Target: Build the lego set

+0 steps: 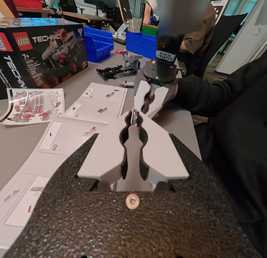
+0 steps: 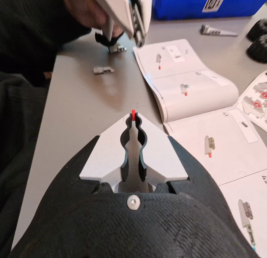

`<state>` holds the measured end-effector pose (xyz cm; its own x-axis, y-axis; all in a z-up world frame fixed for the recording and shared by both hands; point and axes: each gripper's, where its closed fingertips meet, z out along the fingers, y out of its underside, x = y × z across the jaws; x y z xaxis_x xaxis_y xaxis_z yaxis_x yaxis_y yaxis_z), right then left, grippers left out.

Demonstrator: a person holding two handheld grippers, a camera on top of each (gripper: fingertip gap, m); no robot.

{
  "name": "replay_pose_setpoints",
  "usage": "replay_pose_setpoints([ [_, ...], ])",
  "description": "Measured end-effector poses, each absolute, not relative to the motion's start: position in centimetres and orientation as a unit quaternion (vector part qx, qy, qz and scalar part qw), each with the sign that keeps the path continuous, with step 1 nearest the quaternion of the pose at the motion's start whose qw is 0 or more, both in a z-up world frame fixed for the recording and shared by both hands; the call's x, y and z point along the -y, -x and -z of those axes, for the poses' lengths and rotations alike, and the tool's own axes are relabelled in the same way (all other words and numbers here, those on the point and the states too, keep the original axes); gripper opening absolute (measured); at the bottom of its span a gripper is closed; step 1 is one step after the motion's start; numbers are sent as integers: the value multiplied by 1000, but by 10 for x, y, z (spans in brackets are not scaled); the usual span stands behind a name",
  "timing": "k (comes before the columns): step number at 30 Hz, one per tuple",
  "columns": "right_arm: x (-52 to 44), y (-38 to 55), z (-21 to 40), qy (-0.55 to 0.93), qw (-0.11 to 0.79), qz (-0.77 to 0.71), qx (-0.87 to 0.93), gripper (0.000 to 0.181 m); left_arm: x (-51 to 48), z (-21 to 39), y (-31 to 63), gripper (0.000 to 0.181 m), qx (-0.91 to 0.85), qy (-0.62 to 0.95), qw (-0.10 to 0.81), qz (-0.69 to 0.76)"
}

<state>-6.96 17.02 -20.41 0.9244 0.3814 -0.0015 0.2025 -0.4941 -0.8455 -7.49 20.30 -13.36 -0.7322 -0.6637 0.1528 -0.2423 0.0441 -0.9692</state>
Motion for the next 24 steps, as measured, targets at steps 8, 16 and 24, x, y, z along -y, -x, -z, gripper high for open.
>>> replay_pose_setpoints([
  [8, -170, 74, 115, 785, 587, 6, 197, 2, -184, 110, 78, 5, -681, 309, 151, 647],
  [16, -167, 80, 93, 766, 602, 64, 216, 2, -176, 85, 85, 5, -609, 295, 79, 732],
  [24, -167, 86, 91, 769, 591, 82, 229, 2, -169, 87, 86, 5, -616, 292, 71, 728],
])
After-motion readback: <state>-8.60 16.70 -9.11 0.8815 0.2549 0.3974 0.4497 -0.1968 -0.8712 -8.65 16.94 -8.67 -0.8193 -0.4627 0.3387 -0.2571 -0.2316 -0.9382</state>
